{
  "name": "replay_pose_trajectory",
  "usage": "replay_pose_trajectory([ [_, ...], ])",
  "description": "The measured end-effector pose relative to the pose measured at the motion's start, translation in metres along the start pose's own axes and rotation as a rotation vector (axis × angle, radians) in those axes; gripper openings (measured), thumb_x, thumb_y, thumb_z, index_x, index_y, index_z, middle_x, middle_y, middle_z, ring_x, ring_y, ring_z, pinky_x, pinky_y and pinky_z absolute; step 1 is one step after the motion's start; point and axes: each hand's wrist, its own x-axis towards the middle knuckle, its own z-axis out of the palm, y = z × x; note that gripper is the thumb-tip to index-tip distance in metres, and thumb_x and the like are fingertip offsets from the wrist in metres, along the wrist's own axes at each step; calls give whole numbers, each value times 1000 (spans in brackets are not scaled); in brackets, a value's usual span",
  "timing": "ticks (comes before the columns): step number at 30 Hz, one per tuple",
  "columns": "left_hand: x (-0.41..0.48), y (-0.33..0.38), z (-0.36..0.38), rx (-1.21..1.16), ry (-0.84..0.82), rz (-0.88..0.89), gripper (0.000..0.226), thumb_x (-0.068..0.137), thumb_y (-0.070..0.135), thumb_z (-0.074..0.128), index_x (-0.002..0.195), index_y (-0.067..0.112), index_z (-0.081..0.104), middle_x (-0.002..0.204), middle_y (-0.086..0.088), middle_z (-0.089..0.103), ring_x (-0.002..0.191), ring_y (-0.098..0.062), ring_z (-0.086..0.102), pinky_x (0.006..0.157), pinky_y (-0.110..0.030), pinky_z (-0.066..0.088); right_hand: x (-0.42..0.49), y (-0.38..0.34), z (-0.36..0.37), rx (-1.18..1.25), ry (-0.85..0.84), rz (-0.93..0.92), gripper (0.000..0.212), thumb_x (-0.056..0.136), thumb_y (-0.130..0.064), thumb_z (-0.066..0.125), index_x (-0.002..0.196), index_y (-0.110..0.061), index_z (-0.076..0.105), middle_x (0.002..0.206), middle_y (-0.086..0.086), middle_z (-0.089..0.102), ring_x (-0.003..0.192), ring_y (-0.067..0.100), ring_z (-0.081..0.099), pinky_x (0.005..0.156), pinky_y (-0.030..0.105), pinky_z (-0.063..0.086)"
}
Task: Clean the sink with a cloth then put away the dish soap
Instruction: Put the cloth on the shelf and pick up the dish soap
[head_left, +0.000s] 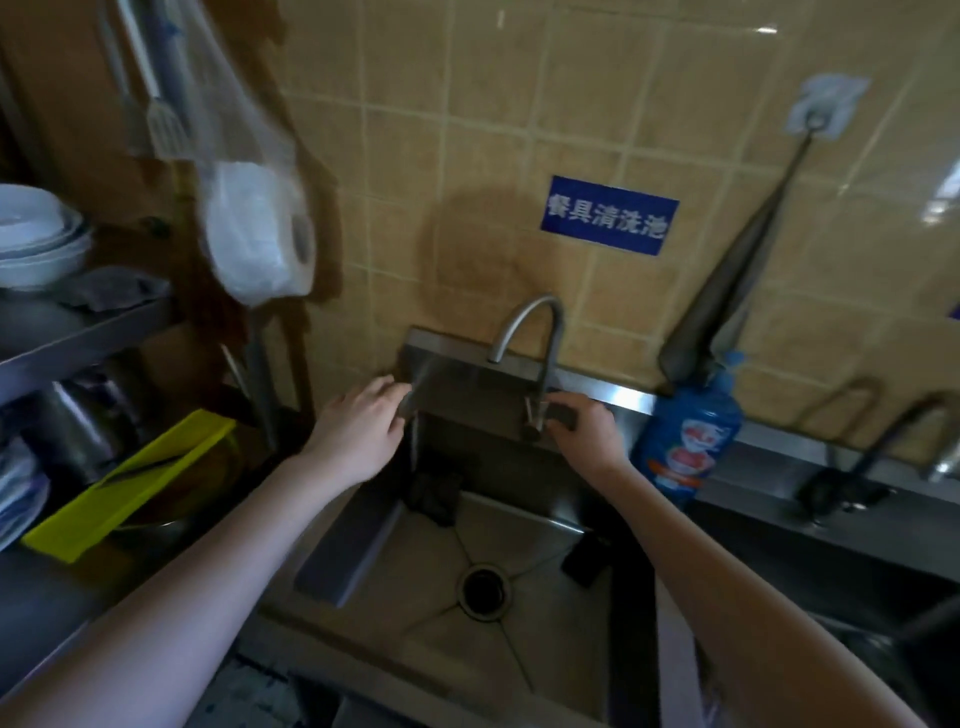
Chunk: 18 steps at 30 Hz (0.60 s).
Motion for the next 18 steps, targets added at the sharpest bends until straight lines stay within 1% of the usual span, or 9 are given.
replay_pose_trajectory([
  [3, 19, 37, 14, -24, -7, 43, 45, 95, 32, 46, 138, 28, 37, 148, 2, 35, 127, -21, 45, 97, -38, 43, 3, 36, -27, 0, 12, 47, 39, 86, -15, 63, 125, -22, 60, 122, 2, 63, 116, 20, 56, 99, 34, 47],
  [5, 31, 60, 21, -41, -13, 71, 45, 95, 32, 47, 139, 28, 37, 148, 2, 35, 130, -21, 42, 98, -39, 42, 4, 60, -44, 10, 26, 77, 38, 86, -16, 63, 124, -23, 60, 119, 2, 64, 112, 18, 58, 94, 30, 47],
  [8, 50, 95, 30, -53, -30, 106, 46, 95, 31, 46, 140, 26, 37, 149, 2, 34, 133, -21, 37, 103, -41, 39, 7, 94, -66, 14, 56, 109, 37, 86, -18, 64, 122, -25, 60, 114, 2, 66, 109, 19, 60, 85, 21, 42],
  [9, 56, 106, 34, -58, -44, 120, 46, 96, 30, 45, 140, 26, 36, 150, 2, 33, 135, -21, 35, 105, -42, 38, 9, 104, -72, 16, 67, 125, 37, 86, -18, 65, 122, -24, 61, 114, 4, 66, 109, 22, 60, 87, 23, 43],
  [11, 69, 126, 42, -55, -63, 146, 46, 96, 30, 44, 141, 25, 35, 150, 1, 31, 135, -22, 34, 107, -42, 36, 12, 122, -84, 75, 64, 178, 36, 87, -17, 63, 122, -24, 60, 114, 6, 65, 110, 27, 61, 92, 39, 51],
  [13, 80, 145, 51, -50, -66, 162, 46, 96, 30, 45, 141, 26, 35, 150, 2, 32, 135, -21, 36, 106, -42, 36, 14, 138, -95, 122, 52, 225, 37, 89, -15, 61, 124, -24, 58, 111, 6, 64, 105, 26, 62, 88, 46, 54],
  [15, 90, 163, 62, -53, -78, 180, 46, 95, 30, 45, 140, 26, 36, 148, 2, 34, 135, -20, 35, 105, -42, 35, 16, 156, -105, 163, 59, 270, 37, 91, -12, 58, 125, -24, 57, 109, 13, 66, 91, 23, 65, 74, 38, 60],
  [17, 101, 178, 73, -64, -101, 214, 46, 95, 30, 45, 140, 27, 36, 147, 2, 35, 135, -20, 35, 105, -41, 34, 17, 171, -114, 171, 79, 287, 36, 91, -11, 57, 124, -24, 58, 111, 11, 65, 77, 17, 67, 54, 20, 56],
  [18, 106, 186, 78, -70, -111, 231, 46, 95, 30, 45, 140, 27, 35, 147, 2, 35, 134, -20, 35, 105, -41, 34, 17, 179, -119, 130, 100, 275, 37, 90, -11, 58, 125, -23, 59, 115, 10, 65, 80, 17, 68, 56, 18, 53],
])
